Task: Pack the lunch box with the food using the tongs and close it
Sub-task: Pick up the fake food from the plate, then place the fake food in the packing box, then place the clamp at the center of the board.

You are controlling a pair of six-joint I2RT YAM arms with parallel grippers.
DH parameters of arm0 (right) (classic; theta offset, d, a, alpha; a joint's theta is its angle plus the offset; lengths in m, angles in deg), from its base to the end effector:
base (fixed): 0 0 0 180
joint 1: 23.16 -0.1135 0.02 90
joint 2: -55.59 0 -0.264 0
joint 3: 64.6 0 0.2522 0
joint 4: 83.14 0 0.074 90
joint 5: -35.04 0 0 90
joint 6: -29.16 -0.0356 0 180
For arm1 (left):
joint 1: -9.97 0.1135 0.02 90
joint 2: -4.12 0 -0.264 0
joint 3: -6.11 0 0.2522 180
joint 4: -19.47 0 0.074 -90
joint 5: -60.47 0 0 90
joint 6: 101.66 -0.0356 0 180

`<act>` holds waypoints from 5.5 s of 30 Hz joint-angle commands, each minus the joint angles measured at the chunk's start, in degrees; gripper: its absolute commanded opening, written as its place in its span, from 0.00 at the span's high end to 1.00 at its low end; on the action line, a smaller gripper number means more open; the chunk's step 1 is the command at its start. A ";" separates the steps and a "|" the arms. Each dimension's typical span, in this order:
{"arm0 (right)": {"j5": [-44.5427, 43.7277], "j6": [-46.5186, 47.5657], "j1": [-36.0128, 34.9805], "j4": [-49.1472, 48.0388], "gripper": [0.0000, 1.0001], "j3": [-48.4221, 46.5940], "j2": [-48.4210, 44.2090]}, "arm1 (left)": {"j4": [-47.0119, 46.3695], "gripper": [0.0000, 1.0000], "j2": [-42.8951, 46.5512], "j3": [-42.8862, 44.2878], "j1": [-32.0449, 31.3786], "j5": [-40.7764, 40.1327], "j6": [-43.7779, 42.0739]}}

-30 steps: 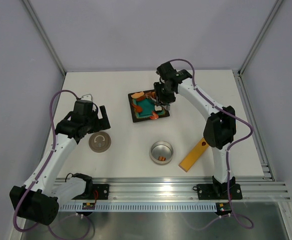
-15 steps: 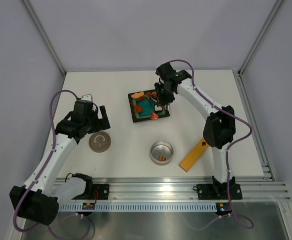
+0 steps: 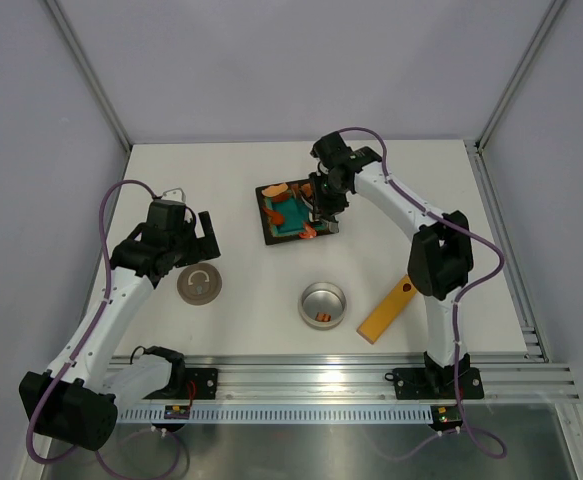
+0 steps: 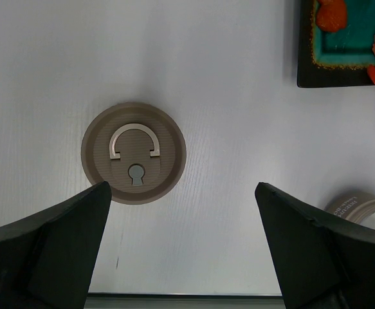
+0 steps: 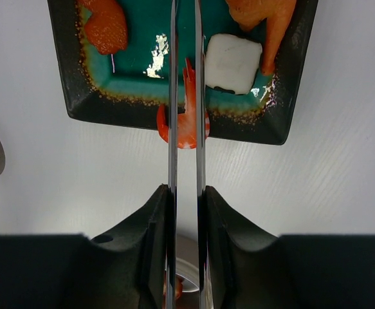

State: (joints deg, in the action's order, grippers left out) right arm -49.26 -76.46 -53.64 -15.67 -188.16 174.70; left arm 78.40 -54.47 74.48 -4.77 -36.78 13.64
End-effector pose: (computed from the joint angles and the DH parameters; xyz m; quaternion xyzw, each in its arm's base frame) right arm 0.3856 0.2311 0.2662 -0.1371 0.9616 0.1357 0.1955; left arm 0.1969 -0.0472 0.2990 -0.1080 0.9293 -0.0636 0.3475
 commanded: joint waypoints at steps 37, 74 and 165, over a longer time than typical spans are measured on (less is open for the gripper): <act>14.43 1.38 -0.90 21.60 0.99 31.04 -52.22 | -1.49 0.01 -1.70 2.52 -0.29 -1.98 -0.69; 18.30 -0.12 -2.04 24.33 0.54 39.49 -55.13 | -1.57 0.01 -1.79 2.87 -0.29 -1.45 -0.43; -37.16 -6.97 13.68 -34.20 0.89 36.32 -19.46 | -0.70 0.01 -0.04 1.29 -0.20 -1.28 -0.86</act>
State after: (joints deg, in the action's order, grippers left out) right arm -82.84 -81.82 -41.82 -39.17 -151.90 150.68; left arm 78.27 -57.05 75.09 -4.77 -37.65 13.61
